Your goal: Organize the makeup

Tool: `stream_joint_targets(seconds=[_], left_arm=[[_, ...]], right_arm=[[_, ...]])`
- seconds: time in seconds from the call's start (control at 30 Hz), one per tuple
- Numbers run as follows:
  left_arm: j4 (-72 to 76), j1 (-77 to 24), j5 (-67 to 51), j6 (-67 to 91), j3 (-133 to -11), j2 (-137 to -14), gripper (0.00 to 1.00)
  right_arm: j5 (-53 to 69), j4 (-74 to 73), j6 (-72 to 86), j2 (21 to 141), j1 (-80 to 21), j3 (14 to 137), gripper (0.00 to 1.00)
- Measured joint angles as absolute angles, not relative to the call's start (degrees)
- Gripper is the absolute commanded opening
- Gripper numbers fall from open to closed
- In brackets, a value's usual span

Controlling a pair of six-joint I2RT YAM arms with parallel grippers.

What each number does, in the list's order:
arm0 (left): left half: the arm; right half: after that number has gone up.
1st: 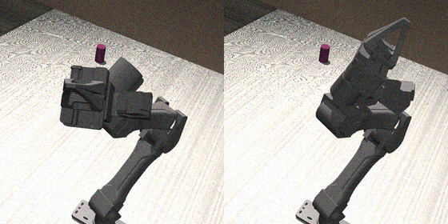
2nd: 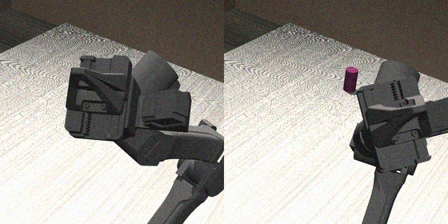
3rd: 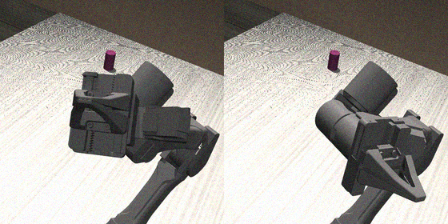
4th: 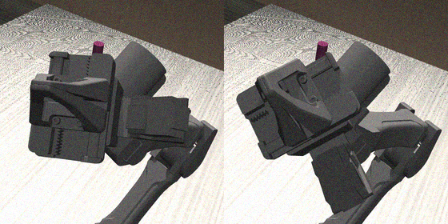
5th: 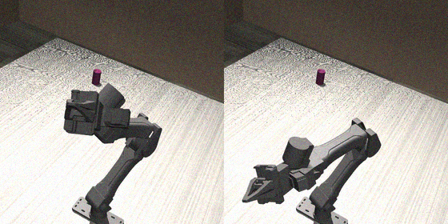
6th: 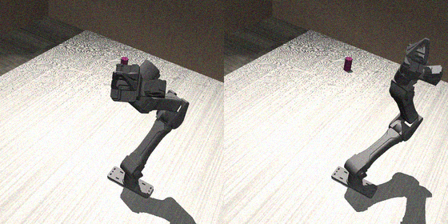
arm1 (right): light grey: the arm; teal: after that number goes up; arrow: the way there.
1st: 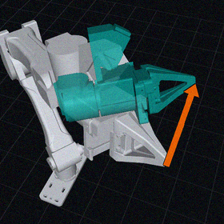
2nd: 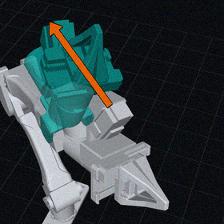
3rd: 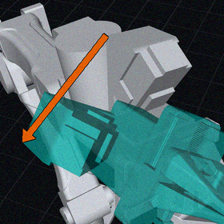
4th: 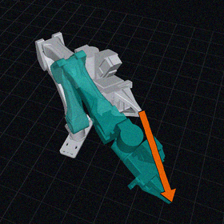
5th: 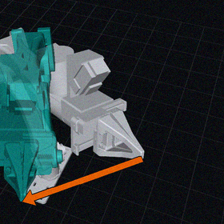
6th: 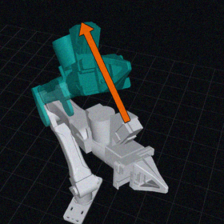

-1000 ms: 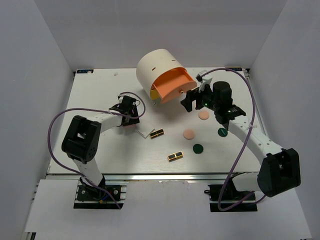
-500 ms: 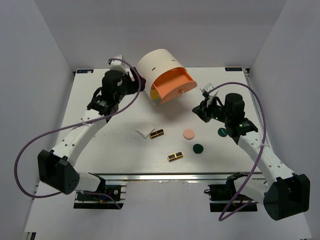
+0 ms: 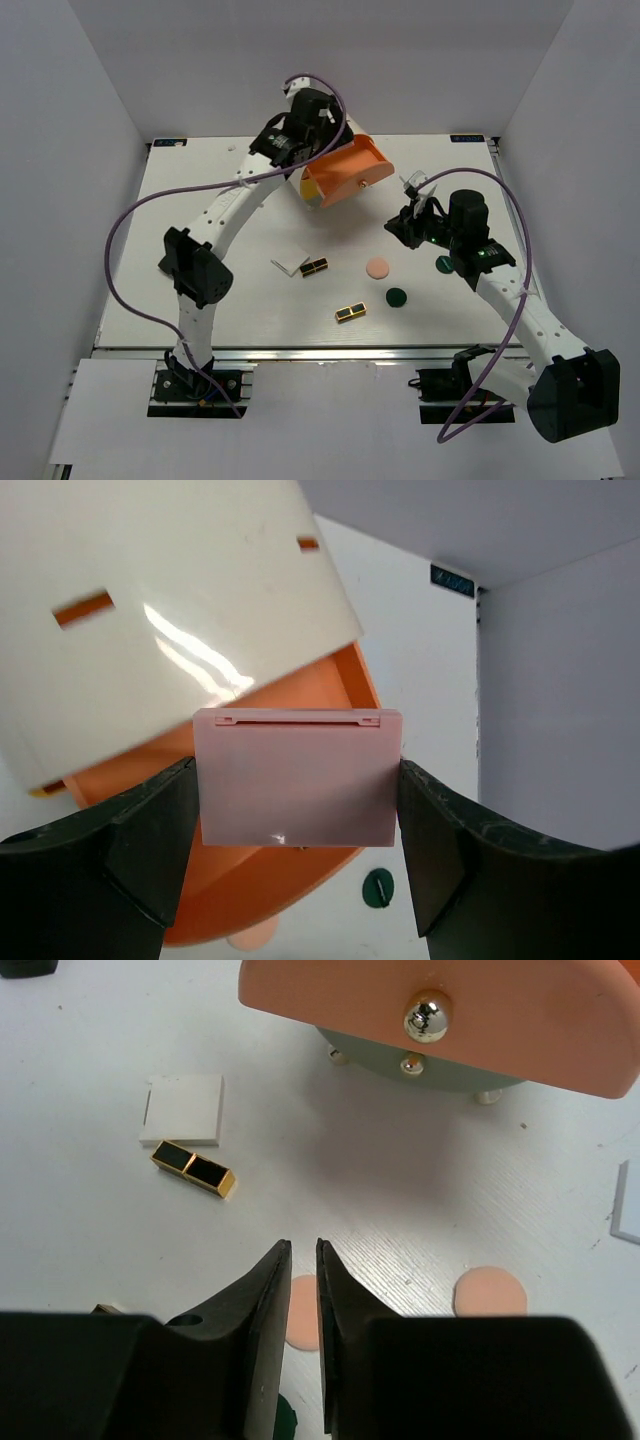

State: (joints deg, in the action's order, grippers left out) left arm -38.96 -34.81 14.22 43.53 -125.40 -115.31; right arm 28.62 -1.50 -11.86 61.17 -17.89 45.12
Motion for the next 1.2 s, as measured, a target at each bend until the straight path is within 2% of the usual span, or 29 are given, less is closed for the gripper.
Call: stream_joint_targets(seconds=[0.07, 0.27, 0.43, 0.5, 0.53, 0.6, 0.63, 0.73, 0.93, 0.97, 1.2], left_arm=[[-43.2, -36.6, 15.8, 46.2, -128.8, -117.8, 0.0], [-51.4, -40.1, 19.1, 51.4, -129.1, -118.4, 0.0], [-54.4, -40.3, 22.4, 52.8, -129.1, -118.4, 0.11], [-55.0, -40.3, 23.6, 53.0, -129.1, -118.4, 0.18], [-55.3, -40.3, 24.2, 53.1, -129.1, -118.4, 0.28], [-55.5, -40.2, 25.1, 53.1, -129.1, -118.5, 0.36], [-55.7, -40.2, 25.3, 53.3, -129.1, -118.6, 0.47], [-56.0, -40.2, 25.6, 53.5, -129.1, -119.2, 0.65], [-56.1, -40.2, 25.6, 53.5, -129.1, -119.9, 0.84], [-56.1, -40.2, 25.7, 53.5, -129.1, -119.9, 0.96], [-55.3, -40.2, 25.8, 53.9, -129.2, -119.9, 0.98]], right_arm=[[28.3, -1.5, -11.4, 61.1, -17.6, 45.1, 0.23], [27.7, -1.2, -10.3, 60.5, -17.3, 44.1, 0.24], [27.6, -1.1, -9.7, 60.5, -17.3, 44.0, 0.24], [27.6, -1.1, -9.6, 60.5, -17.3, 44.0, 0.24], [27.6, -1.1, -9.5, 60.5, -17.3, 44.0, 0.24], [27.6, -1.1, -9.4, 60.5, -17.3, 44.0, 0.25], [27.6, -1.1, -9.4, 60.5, -17.3, 44.0, 0.26], [27.6, -1.1, -9.4, 60.5, -17.3, 44.0, 0.28], [28.0, -0.9, -9.4, 60.4, -17.3, 44.0, 0.34], [28.2, -0.8, -9.5, 60.4, -17.3, 44.0, 0.35], [28.8, -0.3, -9.5, 60.4, -17.3, 44.0, 0.38]])
